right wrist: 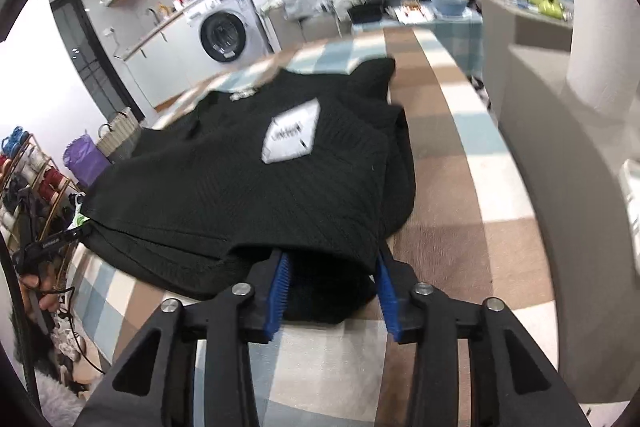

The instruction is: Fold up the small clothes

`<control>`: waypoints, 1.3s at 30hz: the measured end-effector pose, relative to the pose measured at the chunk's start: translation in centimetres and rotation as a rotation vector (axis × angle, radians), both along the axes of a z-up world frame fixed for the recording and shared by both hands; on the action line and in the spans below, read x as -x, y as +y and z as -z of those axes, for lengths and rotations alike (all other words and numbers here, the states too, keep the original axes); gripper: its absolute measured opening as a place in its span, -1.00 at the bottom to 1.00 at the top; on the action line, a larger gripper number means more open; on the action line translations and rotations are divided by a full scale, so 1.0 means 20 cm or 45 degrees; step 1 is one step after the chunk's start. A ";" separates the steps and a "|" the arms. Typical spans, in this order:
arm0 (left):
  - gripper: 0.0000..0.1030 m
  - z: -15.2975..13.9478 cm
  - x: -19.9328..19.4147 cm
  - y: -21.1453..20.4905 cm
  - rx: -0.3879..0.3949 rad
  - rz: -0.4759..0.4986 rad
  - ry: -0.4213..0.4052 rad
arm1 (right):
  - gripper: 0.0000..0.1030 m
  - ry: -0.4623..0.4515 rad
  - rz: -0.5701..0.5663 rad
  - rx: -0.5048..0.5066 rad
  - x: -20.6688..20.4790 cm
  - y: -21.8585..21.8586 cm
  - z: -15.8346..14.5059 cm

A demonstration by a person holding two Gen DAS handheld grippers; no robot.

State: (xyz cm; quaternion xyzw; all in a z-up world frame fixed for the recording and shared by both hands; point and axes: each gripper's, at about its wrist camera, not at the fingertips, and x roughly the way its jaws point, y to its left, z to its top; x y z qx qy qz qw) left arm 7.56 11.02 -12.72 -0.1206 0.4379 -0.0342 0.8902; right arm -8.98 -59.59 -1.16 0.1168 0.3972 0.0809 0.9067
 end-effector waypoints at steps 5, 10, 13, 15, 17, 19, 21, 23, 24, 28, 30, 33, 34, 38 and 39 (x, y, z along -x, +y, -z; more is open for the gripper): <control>-0.43 -0.03 -0.01 0.00 -0.024 -0.015 -0.005 | -0.21 -0.008 -0.059 -0.024 -0.02 0.01 -0.04; -0.11 -0.06 0.01 0.05 0.008 -0.013 -0.049 | -0.18 -0.027 -0.104 -0.109 -0.02 0.02 -0.04; -0.11 -0.02 -0.02 0.07 -0.004 -0.037 -0.014 | -0.16 -0.032 -0.103 -0.161 -0.05 0.02 -0.05; -0.11 -0.02 -0.02 0.09 0.005 -0.043 -0.018 | -0.16 -0.027 -0.099 -0.158 -0.05 0.03 -0.05; -0.08 -0.01 -0.03 0.11 0.033 -0.044 -0.024 | -0.16 -0.022 -0.100 -0.164 -0.06 0.04 -0.05; -0.06 0.01 -0.07 0.14 0.084 -0.045 -0.017 | -0.16 -0.022 -0.109 -0.189 -0.06 0.04 -0.04; -0.06 0.03 -0.10 0.15 0.115 -0.059 0.000 | -0.16 -0.020 -0.113 -0.206 -0.07 0.04 -0.04; -0.06 0.02 -0.12 0.14 0.148 -0.040 -0.011 | -0.16 -0.019 -0.114 -0.206 -0.07 0.05 -0.04; -0.06 0.01 -0.13 0.12 0.152 -0.026 -0.026 | -0.16 -0.020 -0.116 -0.207 -0.07 0.05 -0.04; -0.06 -0.07 -0.12 0.03 0.153 0.091 -0.113 | -0.16 -0.024 -0.114 -0.208 -0.07 0.05 -0.05; -0.06 -0.10 -0.12 -0.01 0.126 0.118 -0.129 | -0.16 -0.022 -0.111 -0.205 -0.07 0.05 -0.05; -0.06 -0.07 -0.12 0.00 0.106 0.075 -0.080 | -0.16 -0.012 -0.106 -0.203 -0.07 0.05 -0.04; -0.06 -0.05 -0.11 0.02 0.101 0.052 -0.068 | -0.16 -0.009 -0.105 -0.203 -0.07 0.05 -0.03; -0.06 0.01 -0.08 0.08 0.069 -0.006 -0.016 | -0.16 0.003 -0.091 -0.206 -0.07 0.03 -0.02; -0.06 0.02 -0.08 0.09 0.068 -0.011 -0.002 | -0.16 0.003 -0.089 -0.206 -0.07 0.03 -0.02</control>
